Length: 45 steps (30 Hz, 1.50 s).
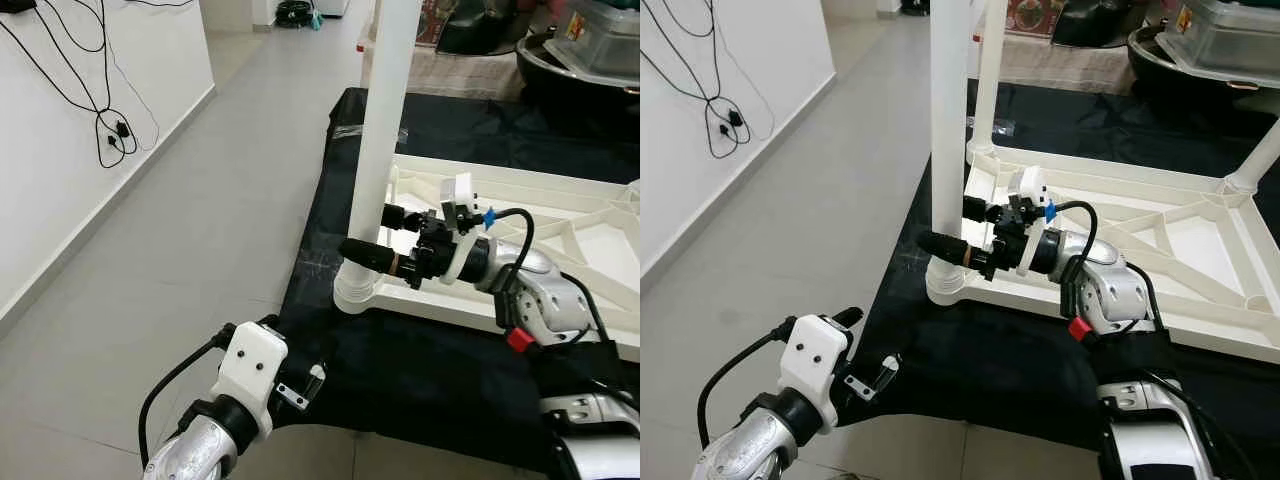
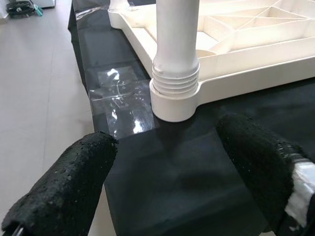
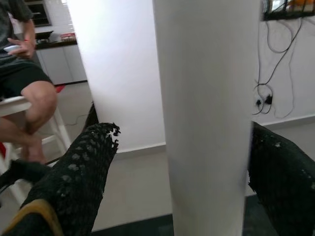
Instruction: Building children table
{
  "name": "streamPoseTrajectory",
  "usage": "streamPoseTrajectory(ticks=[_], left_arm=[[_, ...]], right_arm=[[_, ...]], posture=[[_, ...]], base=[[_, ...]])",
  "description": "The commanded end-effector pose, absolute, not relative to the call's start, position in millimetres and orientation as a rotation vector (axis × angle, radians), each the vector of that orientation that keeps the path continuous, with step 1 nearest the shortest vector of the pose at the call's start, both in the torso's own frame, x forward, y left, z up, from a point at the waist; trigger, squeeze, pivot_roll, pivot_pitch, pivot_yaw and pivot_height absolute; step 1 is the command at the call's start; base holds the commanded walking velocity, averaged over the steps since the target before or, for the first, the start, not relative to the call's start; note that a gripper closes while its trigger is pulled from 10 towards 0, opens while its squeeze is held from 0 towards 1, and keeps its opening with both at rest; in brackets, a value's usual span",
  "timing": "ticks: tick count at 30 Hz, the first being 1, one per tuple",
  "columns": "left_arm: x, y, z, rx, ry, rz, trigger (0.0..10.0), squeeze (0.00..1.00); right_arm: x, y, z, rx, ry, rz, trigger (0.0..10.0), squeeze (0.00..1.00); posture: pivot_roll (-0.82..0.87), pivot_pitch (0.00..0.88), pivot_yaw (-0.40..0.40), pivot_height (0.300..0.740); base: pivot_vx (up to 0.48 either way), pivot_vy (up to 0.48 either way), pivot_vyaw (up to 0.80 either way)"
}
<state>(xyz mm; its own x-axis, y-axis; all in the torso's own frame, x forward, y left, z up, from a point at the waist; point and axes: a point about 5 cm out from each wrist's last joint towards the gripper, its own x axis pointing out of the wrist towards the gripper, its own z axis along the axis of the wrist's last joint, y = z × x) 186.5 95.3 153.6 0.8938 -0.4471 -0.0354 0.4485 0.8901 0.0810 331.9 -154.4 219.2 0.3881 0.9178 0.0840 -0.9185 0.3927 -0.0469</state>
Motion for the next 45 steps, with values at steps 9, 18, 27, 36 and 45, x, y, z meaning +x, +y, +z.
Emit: streamPoseTrajectory(ticks=[9, 18, 27, 36, 45], left_arm=[[185, 93, 153, 0.11, 0.015, -0.47, 10.0, 0.0], [185, 94, 153, 0.118, 0.01, -0.46, 10.0, 0.0], [187, 95, 153, 0.127, 0.007, -0.449, 10.0, 0.0], [192, 100, 155, 0.14, -0.009, -0.422, 10.0, 0.0], [197, 102, 156, 0.152, -0.02, -0.418, 10.0, 0.0]], right_arm=[[346, -137, 223, -0.015, -0.146, 1.029, 10.0, 0.0], [346, -134, 219, -0.017, -0.138, 1.023, 1.1, 0.0], [340, -130, 214, -0.025, -0.14, 1.009, 0.0, 0.0], [345, -148, 205, -0.049, -0.114, 0.651, 0.0, 0.0], [331, -207, 177, -0.058, 0.051, -0.365, 0.0, 0.0]], posture=[[0.15, 0.115, -0.049, 0.74], [0.15, 0.118, -0.052, 0.74], [0.14, 0.122, -0.05, 0.74], [0.13, 0.126, -0.044, 0.74], [0.12, 0.127, -0.043, 0.74]], base=[[0.0, 0.0, 0.0], [0.0, 0.0, 0.0], [0.0, 0.0, 0.0], [0.0, 0.0, 0.0], [0.0, 0.0, 0.0]])
